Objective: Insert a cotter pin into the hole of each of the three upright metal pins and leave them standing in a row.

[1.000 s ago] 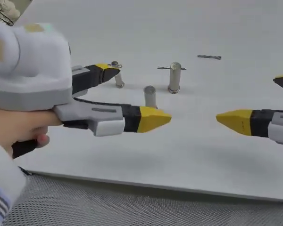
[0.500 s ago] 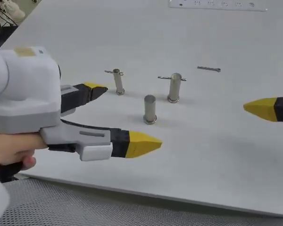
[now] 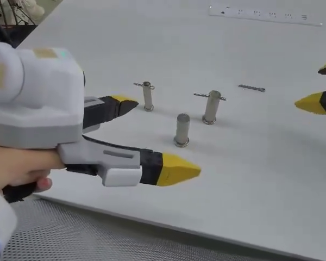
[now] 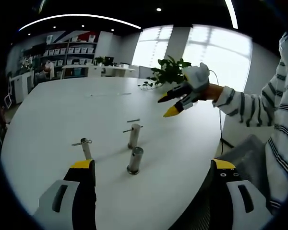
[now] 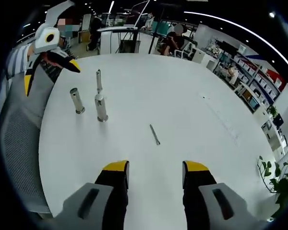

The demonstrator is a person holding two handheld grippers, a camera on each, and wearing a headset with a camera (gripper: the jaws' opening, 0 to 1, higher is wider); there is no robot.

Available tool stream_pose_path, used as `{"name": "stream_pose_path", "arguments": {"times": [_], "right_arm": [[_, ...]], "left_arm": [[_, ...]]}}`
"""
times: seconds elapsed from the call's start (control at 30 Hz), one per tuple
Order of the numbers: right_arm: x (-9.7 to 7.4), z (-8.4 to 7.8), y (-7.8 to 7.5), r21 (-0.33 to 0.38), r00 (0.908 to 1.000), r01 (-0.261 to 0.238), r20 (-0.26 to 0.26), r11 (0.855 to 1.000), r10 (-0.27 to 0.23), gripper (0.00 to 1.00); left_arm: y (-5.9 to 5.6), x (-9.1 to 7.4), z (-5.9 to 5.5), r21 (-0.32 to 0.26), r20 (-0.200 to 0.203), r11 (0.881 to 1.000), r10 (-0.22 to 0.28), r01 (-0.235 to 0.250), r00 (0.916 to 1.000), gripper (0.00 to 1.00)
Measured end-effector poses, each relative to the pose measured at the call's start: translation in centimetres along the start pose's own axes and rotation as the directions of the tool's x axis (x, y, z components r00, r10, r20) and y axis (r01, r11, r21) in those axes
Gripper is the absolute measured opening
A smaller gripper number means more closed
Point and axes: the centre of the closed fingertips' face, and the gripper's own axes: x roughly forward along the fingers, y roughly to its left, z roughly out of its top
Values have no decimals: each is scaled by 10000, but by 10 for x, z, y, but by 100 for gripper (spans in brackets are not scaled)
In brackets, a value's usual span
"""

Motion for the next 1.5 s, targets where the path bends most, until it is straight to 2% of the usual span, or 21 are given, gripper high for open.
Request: {"name": "stream_pose_path", "arguments": {"times": [0.1,0.3,0.43,0.6,0.77,0.93,1.23,1.3,1.33,1.4,1.5], "right_arm": [[9,1,0,-797,9983,-417,-450,9959,382,39],[30,3,4,-1390,9886,-1228,-1039,9826,1088,36],[41,3,2,-1656,9830,-1421,-1398,9759,1194,33],[53,2,1,-1976,9735,-1749,-1810,9645,1394,28],[61,0,4,-2152,9646,-2030,-2115,9552,1574,24],[66,0,3,-2220,9590,-2157,-2315,9509,1635,23],[72,0,6,-2213,9421,-2650,-2669,9385,2031,20],[73,2,4,-2225,9432,-2599,-2672,9396,1976,20],[76,1,0,-2223,9396,-2713,-2722,9365,2076,19],[76,3,0,-2113,9359,-2828,-2743,9356,2210,18],[78,4,-1,-2234,9339,-2882,-2805,9311,2217,19]], "left_arm": [[1,-3,-1,18,-57,9999,135,-135,9999,99],[4,-11,2,-4,195,9987,511,-511,9985,97],[6,-15,2,-184,219,9976,674,-670,9975,96],[5,-18,-2,-105,20,9967,804,-804,9968,96],[7,-20,-7,-110,-195,9961,870,-872,9960,96],[9,-21,-9,-155,-236,9955,932,-936,9954,96],[11,-23,-11,-259,-232,9942,1033,-1039,9944,96],[11,-23,-12,-262,-270,9942,1040,-1047,9942,96],[11,-23,-12,-274,-285,9941,1040,-1048,9942,95],[10,-23,-12,-299,-293,9937,1068,-1077,9938,95],[14,-26,-13,-354,-254,9932,1102,-1110,9936,94]]}}
